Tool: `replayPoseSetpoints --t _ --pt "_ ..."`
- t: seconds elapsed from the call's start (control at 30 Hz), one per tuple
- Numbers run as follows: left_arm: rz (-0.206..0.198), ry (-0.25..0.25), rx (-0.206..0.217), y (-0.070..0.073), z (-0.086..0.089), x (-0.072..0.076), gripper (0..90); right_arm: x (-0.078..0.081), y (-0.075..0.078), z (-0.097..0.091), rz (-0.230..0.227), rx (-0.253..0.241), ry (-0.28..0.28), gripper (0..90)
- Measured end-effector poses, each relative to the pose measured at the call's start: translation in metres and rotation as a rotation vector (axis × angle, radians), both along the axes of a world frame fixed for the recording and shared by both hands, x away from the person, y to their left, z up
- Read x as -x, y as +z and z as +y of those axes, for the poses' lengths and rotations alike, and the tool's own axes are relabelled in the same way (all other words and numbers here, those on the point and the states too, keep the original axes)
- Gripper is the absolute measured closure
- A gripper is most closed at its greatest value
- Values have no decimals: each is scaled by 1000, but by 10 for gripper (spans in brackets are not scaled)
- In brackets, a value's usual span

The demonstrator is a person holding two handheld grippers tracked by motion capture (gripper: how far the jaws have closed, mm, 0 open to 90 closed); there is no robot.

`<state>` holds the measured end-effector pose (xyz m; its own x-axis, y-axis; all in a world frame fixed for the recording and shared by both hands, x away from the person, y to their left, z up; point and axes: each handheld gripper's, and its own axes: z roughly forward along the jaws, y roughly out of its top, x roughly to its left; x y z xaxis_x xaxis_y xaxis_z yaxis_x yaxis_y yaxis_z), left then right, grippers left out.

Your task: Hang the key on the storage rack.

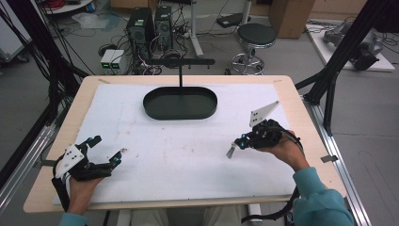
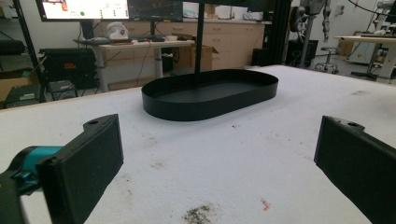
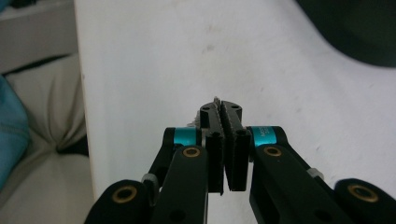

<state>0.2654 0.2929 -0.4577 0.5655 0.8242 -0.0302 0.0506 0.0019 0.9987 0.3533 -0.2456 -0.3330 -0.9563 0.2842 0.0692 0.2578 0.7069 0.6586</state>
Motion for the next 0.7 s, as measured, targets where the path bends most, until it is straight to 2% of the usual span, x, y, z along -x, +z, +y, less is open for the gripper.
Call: replayPoseSetpoints --t 0.07,0.1,0.17,0.2,0.23,0.27,0.3,0.37,0.4,0.5,0.7 --pt "-1 1 1 0 0 0 17 -9 13 4 -21 -38 -22 889" --pt "0 0 0 0 1 0 17 -9 13 4 -21 -38 -22 889" --pt "0 0 3 0 1 0 17 -19 27 9 -21 -78 -53 889" --pt "0 -1 5 0 1 0 17 -19 27 9 -21 -78 -53 889" --pt "0 -1 3 0 1 0 17 -25 34 12 -30 -111 -61 889" --pt "-1 -1 3 0 1 0 17 -25 34 12 -30 -111 -61 889" --pt "-1 -1 4 0 1 0 17 -32 40 14 -30 -152 -63 888" --pt "0 -1 6 0 1 0 17 -35 43 16 -34 -164 -71 888" --pt "0 -2 5 0 1 0 17 -41 47 19 -35 -192 -77 888" --pt "0 -2 8 0 1 0 17 -51 51 23 -49 -227 -91 888" --pt "2 -3 10 0 1 0 17 -66 59 29 -64 -269 -122 888"
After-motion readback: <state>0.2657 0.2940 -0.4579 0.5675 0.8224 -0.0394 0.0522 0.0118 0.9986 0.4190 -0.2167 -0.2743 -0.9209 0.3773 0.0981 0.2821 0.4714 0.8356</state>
